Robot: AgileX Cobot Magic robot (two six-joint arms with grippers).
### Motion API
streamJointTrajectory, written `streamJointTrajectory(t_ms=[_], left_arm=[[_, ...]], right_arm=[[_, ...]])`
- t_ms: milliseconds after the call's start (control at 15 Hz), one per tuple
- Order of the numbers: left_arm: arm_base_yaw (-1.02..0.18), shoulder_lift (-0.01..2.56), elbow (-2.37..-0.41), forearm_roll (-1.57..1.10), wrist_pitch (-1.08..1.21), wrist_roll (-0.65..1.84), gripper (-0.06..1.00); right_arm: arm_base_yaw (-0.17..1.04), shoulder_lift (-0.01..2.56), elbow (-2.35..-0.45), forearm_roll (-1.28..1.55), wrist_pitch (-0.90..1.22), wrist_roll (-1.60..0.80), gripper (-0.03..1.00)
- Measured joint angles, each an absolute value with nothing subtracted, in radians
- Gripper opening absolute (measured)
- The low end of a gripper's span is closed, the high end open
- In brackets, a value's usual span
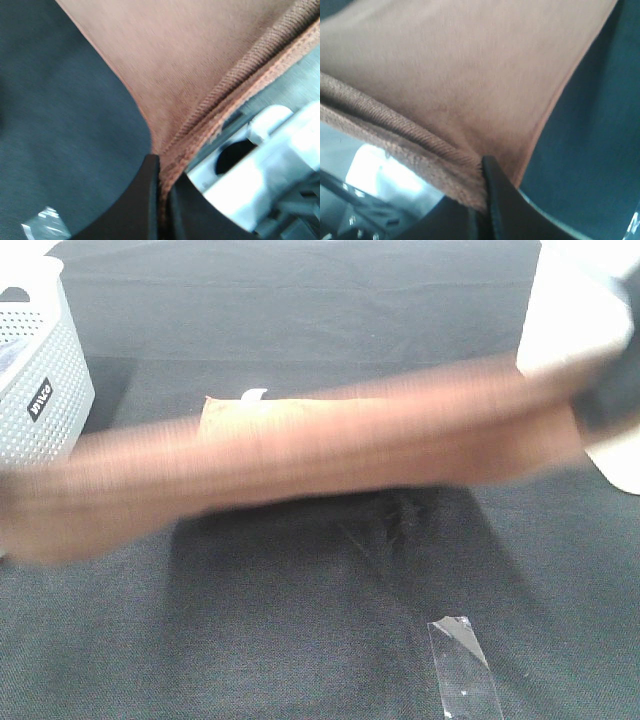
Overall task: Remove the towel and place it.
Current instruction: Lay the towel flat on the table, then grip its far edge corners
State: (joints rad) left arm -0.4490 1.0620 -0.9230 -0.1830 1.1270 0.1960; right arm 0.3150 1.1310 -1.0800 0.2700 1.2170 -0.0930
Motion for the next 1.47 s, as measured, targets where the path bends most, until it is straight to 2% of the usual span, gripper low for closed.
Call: streamJointTrajectory(t_ms=[467, 933, 1267, 1467], left_arm=[[-0.449, 1.062, -0.763, -0.282, 1.133, 0.201, 0.00], [-0.449, 1.079, -0.726, -0.315, 1.147, 0.125, 0.00], [-0.449, 1.080, -0.574, -0.420, 1.148, 0.125, 0.00], [-0.449, 1.080, -0.559, -0.438, 1.148, 0.127, 0.00]], right_arm=[[0.314, 1.090, -0.777, 0.323, 1.195, -0.072, 0.00], [0.313, 1.089, -0.698, 0.348, 1.174, -0.068, 0.00], [0.306, 1.052, -0.579, 0.402, 1.184, -0.068, 0.00], [0.305, 1.044, -0.552, 0.410, 1.190, -0.072, 0.00]])
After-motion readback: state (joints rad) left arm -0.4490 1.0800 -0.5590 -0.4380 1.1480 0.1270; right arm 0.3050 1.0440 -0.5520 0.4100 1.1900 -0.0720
